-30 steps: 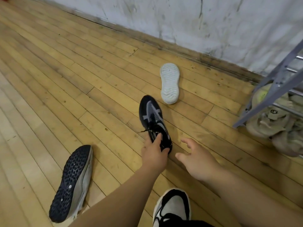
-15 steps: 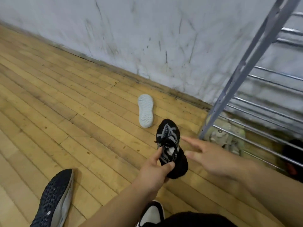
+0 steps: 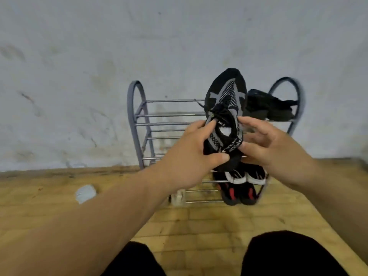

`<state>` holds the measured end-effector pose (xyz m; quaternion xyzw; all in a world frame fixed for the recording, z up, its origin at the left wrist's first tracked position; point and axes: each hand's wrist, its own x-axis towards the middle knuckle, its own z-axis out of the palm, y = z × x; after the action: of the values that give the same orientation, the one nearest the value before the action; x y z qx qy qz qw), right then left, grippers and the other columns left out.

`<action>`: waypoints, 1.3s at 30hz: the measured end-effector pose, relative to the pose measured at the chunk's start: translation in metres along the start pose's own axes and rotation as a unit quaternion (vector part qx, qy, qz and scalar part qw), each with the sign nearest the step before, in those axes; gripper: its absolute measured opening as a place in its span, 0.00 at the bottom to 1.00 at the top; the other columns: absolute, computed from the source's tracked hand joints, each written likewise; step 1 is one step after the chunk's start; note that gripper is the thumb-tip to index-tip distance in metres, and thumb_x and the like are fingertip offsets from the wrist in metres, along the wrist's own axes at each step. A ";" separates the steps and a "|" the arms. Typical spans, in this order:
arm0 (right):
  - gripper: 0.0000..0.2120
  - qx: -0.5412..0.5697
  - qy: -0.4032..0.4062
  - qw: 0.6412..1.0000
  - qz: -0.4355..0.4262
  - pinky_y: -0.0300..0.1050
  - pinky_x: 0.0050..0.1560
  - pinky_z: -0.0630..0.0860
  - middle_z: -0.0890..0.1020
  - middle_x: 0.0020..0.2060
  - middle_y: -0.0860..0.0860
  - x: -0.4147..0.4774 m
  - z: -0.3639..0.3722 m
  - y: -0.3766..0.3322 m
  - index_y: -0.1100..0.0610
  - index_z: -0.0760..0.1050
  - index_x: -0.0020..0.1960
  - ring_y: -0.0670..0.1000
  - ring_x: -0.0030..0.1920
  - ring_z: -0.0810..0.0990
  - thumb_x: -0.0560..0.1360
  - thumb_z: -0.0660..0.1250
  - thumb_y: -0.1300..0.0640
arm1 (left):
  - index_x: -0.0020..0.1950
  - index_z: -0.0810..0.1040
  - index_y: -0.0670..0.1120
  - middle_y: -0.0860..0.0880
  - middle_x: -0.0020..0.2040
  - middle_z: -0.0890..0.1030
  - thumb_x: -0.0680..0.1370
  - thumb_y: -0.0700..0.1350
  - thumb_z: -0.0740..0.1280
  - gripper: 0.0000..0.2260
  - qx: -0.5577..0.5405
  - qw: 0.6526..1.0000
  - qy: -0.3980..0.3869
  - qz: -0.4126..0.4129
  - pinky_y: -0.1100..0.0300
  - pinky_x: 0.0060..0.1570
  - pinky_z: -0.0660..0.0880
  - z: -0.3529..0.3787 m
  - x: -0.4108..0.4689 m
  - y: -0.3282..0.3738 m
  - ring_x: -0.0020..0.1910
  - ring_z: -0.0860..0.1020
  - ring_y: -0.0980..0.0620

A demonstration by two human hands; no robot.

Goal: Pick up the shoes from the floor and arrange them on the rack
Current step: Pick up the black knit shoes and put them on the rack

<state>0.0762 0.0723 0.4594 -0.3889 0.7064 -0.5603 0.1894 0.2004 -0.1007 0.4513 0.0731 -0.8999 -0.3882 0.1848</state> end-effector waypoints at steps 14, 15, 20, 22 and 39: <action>0.24 0.162 0.363 0.864 0.308 0.49 0.51 0.83 0.88 0.49 0.55 -0.337 -0.200 0.194 0.48 0.70 0.70 0.53 0.45 0.86 0.79 0.70 0.65 | 0.80 0.62 0.46 0.48 0.78 0.65 0.78 0.48 0.72 0.33 0.080 0.880 -0.460 0.081 0.58 0.66 0.67 0.394 0.015 0.182 0.73 0.68 0.46; 0.24 0.172 0.359 0.861 0.317 0.50 0.52 0.83 0.88 0.51 0.55 -0.344 -0.198 0.203 0.47 0.70 0.69 0.54 0.47 0.87 0.79 0.70 0.64 | 0.81 0.61 0.47 0.48 0.78 0.64 0.78 0.49 0.73 0.35 0.092 0.875 -0.469 0.074 0.56 0.69 0.67 0.403 0.016 0.183 0.74 0.68 0.46; 0.28 0.175 0.365 0.856 0.322 0.53 0.57 0.83 0.86 0.56 0.53 -0.346 -0.201 0.242 0.40 0.65 0.72 0.55 0.53 0.87 0.78 0.73 0.56 | 0.80 0.65 0.51 0.48 0.77 0.69 0.78 0.42 0.73 0.32 0.079 0.893 -0.440 -0.059 0.55 0.65 0.68 0.417 0.050 0.174 0.73 0.70 0.45; 0.31 0.152 0.364 0.854 0.340 0.56 0.60 0.81 0.84 0.59 0.52 -0.353 -0.212 0.271 0.39 0.63 0.75 0.55 0.54 0.86 0.77 0.74 0.53 | 0.79 0.67 0.52 0.47 0.76 0.70 0.78 0.39 0.73 0.31 0.076 0.894 -0.425 -0.117 0.51 0.70 0.67 0.413 0.070 0.160 0.73 0.70 0.43; 0.56 -0.395 -0.119 0.757 0.507 0.61 0.78 0.56 0.53 0.82 0.47 -0.369 -0.277 0.494 0.40 0.39 0.82 0.60 0.81 0.51 0.70 0.77 0.44 | 0.69 0.80 0.48 0.44 0.69 0.77 0.79 0.35 0.69 0.19 0.145 0.854 -0.433 -0.247 0.50 0.69 0.70 0.444 0.119 0.089 0.66 0.74 0.44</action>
<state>-0.0541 0.5666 0.0166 -0.0780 0.9306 -0.0035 0.3576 -0.0812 0.2261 0.2695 0.1429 -0.8874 -0.2783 -0.3386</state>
